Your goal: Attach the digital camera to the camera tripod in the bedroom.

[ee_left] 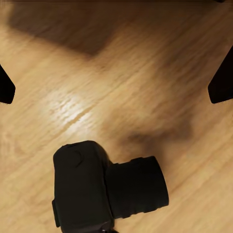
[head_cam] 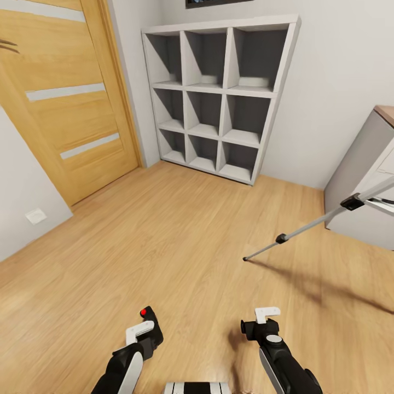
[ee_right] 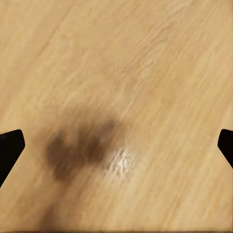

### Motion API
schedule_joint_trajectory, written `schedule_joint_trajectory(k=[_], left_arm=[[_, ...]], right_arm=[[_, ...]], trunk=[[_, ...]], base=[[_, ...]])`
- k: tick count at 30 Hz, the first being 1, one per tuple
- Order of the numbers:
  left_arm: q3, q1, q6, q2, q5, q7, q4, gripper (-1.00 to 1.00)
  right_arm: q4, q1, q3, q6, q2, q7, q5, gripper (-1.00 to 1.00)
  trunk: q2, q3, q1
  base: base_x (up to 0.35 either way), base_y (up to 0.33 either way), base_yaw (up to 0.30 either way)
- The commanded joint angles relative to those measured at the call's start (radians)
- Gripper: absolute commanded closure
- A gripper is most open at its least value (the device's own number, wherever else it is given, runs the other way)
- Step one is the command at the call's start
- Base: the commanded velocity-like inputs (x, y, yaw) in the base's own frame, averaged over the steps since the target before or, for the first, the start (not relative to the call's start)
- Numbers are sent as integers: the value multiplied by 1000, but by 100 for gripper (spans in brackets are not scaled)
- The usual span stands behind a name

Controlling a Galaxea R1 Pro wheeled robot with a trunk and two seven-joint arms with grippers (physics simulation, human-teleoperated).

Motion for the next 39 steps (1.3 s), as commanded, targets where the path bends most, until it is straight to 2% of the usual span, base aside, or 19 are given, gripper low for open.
schedule_joint_trajectory(k=[1,33,39], left_arm=[[-2,0,1,1,10,10,-1,-100],[-2,0,0,2,10,10,-1,-100],[-2,0,0,2,9,10,0,-100]], right_arm=[[-2,0,3,7,0,-5,2,-100],[-26,0,11,8,3,-6,12,-100],[-30,0,6,17,5,-11,14,-100]], trunk=[[-1,-5,0],[-1,-9,1],[-1,-8,1]], base=[[0,0,0],[0,0,0],[0,0,-102]])
